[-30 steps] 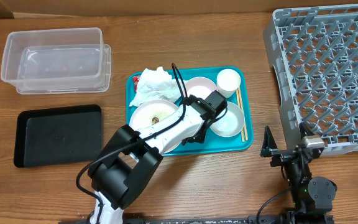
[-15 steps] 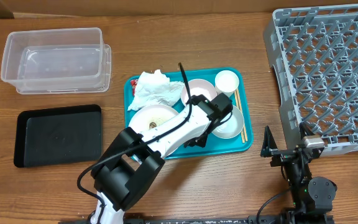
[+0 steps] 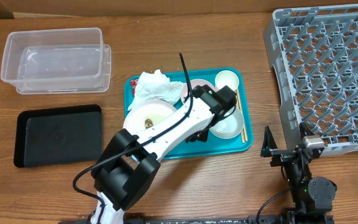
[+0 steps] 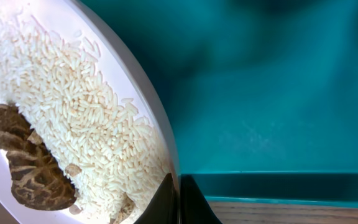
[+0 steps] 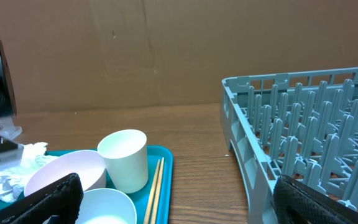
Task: Sort waste into correct bins and load items into the dishwasher
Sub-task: 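Grasp the white plate rim with the left gripper and lift it, then carry the plate left and tip rice and scrap onto the black tray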
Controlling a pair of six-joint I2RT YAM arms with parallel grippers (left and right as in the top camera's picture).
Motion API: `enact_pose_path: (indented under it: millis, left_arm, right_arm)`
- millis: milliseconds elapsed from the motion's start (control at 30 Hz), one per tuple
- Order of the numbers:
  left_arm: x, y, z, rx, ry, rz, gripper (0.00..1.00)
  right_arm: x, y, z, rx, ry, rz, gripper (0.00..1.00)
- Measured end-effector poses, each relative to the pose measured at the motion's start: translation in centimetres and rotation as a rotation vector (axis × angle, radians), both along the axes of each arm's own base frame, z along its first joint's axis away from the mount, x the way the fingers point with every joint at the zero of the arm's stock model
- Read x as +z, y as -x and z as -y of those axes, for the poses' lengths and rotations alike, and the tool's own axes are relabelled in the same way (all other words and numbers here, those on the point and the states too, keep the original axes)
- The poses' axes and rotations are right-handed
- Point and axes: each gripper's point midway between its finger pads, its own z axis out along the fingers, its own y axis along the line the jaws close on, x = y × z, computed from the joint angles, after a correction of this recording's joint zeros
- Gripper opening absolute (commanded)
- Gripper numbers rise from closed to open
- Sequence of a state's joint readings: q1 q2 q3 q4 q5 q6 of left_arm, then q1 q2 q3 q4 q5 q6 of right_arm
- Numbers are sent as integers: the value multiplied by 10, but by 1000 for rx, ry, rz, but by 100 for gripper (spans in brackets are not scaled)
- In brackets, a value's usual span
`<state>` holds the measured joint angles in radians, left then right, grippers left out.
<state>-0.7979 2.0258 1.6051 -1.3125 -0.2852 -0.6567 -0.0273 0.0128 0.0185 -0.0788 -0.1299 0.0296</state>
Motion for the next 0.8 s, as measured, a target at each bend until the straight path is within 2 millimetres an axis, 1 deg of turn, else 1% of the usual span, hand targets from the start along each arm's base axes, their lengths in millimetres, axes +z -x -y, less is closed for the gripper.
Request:
enact_pose_path:
  millis: [100, 233, 300, 467, 633, 700, 800]
  left_arm:
    - [6, -6, -8, 33, -2, -3, 4]
    - [14, -21, -30, 114, 3, -12, 4]
    - [18, -31, -44, 167, 12, -5, 4]
    - [28, -49, -82, 297, 58, 0, 4]
    - [48, -60, -115, 404, 136, 26, 4]
    - [53, -63, -127, 446, 161, 33, 4]
    - [54, -70, -143, 498, 205, 33, 4]
  right_arm:
    - [0, 0, 0, 0, 0, 0, 100]
    - [0, 0, 0, 0, 0, 0, 100]
    - [0, 0, 0, 0, 0, 0, 100]
    - [0, 0, 0, 0, 0, 0, 100]
    - [0, 0, 0, 0, 0, 0, 100]
    - [0, 0, 0, 0, 0, 0, 100]
    - [0, 0, 0, 0, 0, 0, 100]
